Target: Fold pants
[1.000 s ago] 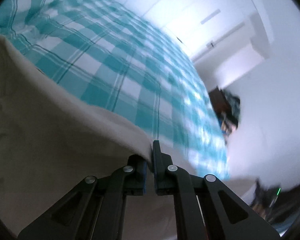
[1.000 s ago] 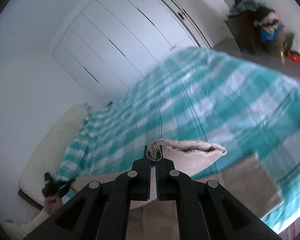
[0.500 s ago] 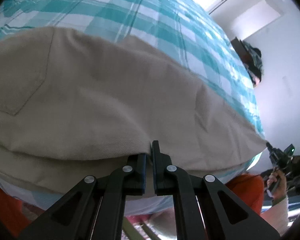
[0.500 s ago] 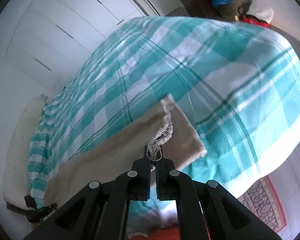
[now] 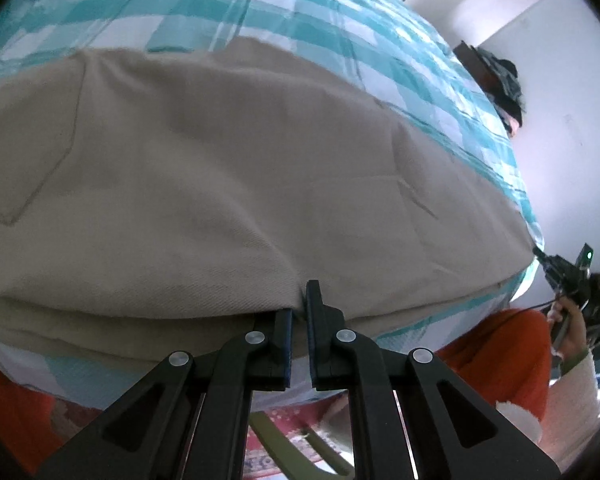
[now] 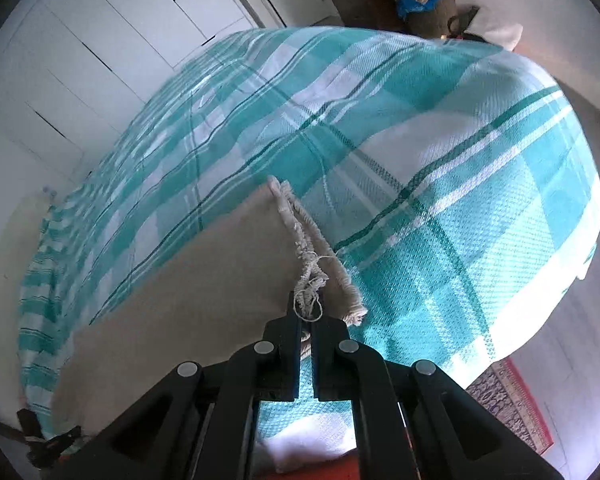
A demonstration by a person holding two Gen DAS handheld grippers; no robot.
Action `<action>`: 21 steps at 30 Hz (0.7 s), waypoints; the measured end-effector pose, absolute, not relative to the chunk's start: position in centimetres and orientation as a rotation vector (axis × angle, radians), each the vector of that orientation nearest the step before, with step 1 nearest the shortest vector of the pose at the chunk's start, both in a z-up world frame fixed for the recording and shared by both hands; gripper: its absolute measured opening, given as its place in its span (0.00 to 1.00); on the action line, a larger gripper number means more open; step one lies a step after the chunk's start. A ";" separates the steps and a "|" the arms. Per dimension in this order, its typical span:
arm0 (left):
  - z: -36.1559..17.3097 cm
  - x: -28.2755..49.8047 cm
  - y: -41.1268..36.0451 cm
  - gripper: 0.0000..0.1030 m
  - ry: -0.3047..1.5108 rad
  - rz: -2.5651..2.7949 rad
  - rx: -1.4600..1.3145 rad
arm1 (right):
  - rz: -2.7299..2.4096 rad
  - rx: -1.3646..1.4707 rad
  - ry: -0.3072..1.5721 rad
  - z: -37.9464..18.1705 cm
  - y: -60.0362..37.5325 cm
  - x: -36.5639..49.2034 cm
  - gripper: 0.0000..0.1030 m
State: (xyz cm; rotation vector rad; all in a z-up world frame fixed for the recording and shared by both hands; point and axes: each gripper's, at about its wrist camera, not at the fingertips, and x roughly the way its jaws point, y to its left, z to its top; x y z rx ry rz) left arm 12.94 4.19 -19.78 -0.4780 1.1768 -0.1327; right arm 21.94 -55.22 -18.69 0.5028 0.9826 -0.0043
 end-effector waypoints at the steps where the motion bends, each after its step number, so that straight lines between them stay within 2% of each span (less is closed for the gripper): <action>1: -19.3 12.8 4.2 0.05 1.175 -0.137 -0.469 | -0.012 0.490 0.975 -18.5 -55.2 21.9 0.06; 2: -19.0 12.7 4.2 0.08 1.180 -0.138 -0.461 | -0.028 0.467 0.973 -18.2 -55.0 21.8 0.12; 3: -18.5 12.1 4.2 0.14 1.207 -0.120 -0.433 | -0.058 0.438 0.973 -17.8 -55.0 21.6 0.24; 4: -18.4 11.8 4.2 0.21 1.233 -0.101 -0.404 | -0.098 0.405 0.977 -17.3 -55.0 21.4 0.44; 6: -17.6 10.1 4.6 0.58 1.255 -0.077 -0.357 | -0.160 0.354 0.952 -16.0 -55.0 20.6 0.60; 7: -16.8 8.8 4.8 0.62 1.236 -0.070 -0.342 | -0.182 0.325 0.918 -14.8 -54.8 19.9 0.60; 11: -14.1 7.3 4.5 0.66 1.146 -0.066 -0.277 | -0.077 0.268 0.821 -10.9 -52.0 18.8 0.61; 13: -13.2 9.4 4.1 0.75 1.087 -0.066 -0.250 | 0.041 0.268 0.811 -10.1 -49.8 19.5 0.68; 15: -13.3 11.9 3.6 0.86 1.035 -0.062 -0.228 | 0.161 0.305 0.824 -10.6 -47.7 20.9 0.71; 16: -13.9 13.5 3.2 0.88 1.016 -0.056 -0.208 | 0.203 0.336 0.841 -11.5 -47.1 21.9 0.72; 19: -18.1 16.4 2.1 0.87 1.072 0.011 -0.104 | 0.194 0.413 0.949 -15.8 -46.8 24.4 0.72; 20: -19.9 16.8 1.8 0.79 1.142 0.030 -0.076 | 0.150 0.419 1.001 -17.4 -47.1 24.8 0.72; 21: -21.4 16.5 1.4 0.75 1.197 0.026 -0.074 | 0.081 0.407 1.075 -19.5 -47.6 25.2 0.67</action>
